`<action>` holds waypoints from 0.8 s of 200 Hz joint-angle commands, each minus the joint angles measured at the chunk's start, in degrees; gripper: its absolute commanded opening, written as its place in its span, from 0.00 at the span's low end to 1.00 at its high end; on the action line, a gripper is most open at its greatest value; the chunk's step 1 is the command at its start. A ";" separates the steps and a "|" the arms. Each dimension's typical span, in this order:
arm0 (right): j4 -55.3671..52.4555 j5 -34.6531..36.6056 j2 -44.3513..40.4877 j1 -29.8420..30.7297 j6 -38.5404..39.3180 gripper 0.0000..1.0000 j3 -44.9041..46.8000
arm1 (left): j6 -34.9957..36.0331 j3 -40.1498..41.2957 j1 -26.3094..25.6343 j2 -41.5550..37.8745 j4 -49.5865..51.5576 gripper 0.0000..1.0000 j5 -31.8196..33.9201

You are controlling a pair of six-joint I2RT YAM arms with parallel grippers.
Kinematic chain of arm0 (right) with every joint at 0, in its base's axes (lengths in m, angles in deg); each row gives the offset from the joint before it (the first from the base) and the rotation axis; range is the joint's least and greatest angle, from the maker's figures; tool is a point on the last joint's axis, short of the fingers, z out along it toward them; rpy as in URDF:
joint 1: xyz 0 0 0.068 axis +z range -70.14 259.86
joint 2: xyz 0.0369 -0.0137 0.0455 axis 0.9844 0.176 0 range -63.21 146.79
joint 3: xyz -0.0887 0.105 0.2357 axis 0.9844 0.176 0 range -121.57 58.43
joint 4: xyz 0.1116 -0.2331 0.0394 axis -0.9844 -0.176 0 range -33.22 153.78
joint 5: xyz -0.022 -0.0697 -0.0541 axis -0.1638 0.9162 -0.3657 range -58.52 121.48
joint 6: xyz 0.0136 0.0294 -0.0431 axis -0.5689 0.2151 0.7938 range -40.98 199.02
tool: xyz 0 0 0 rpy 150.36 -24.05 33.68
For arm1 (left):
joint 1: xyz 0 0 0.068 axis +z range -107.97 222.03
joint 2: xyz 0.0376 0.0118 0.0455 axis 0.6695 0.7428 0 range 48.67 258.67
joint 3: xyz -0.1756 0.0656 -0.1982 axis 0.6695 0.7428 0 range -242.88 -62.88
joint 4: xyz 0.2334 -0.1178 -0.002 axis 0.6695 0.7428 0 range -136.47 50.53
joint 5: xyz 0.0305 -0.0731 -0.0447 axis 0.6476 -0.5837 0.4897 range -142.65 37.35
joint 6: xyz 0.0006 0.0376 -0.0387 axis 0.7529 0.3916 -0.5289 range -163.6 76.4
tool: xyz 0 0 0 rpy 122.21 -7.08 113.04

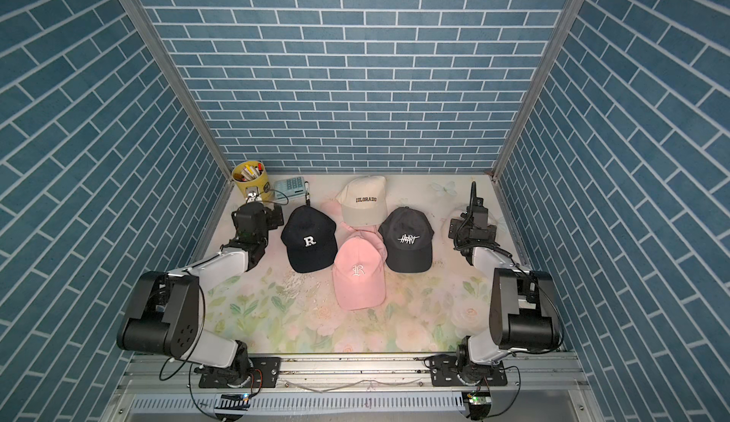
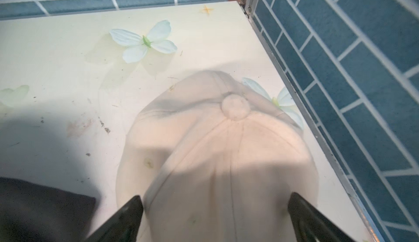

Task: Open the adjustable buckle of the baseball cap
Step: Reset both arms

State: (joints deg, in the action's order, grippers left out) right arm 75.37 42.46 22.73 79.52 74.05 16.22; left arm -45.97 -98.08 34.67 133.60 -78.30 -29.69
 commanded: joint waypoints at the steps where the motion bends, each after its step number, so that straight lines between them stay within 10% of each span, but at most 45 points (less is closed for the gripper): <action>1: 1.80 -4.20 -2.46 -0.71 3.98 0.99 1.12 | 1.33 7.86 1.27 -3.68 -15.87 1.00 3.65; 31: 15.53 -5.24 -3.99 -1.24 3.82 0.99 11.67 | 1.49 13.04 1.79 -5.05 -28.14 1.00 2.54; 70: 39.34 -15.46 1.72 -1.64 5.39 0.99 21.03 | 0.18 13.28 2.43 -7.66 -19.09 1.00 -5.43; 116: 35.70 -8.54 1.87 -1.61 2.53 0.99 19.10 | 1.26 27.25 3.23 2.01 -50.40 1.00 -9.03; 160: 34.92 -8.35 1.70 -1.84 2.16 0.99 18.94 | -0.35 24.31 3.31 2.14 -44.50 1.00 -5.79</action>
State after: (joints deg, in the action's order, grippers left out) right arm 108.86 33.02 23.71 77.93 76.47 36.41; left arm -45.90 -71.83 37.73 135.69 -119.48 -35.77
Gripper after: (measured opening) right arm 0.993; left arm 0.997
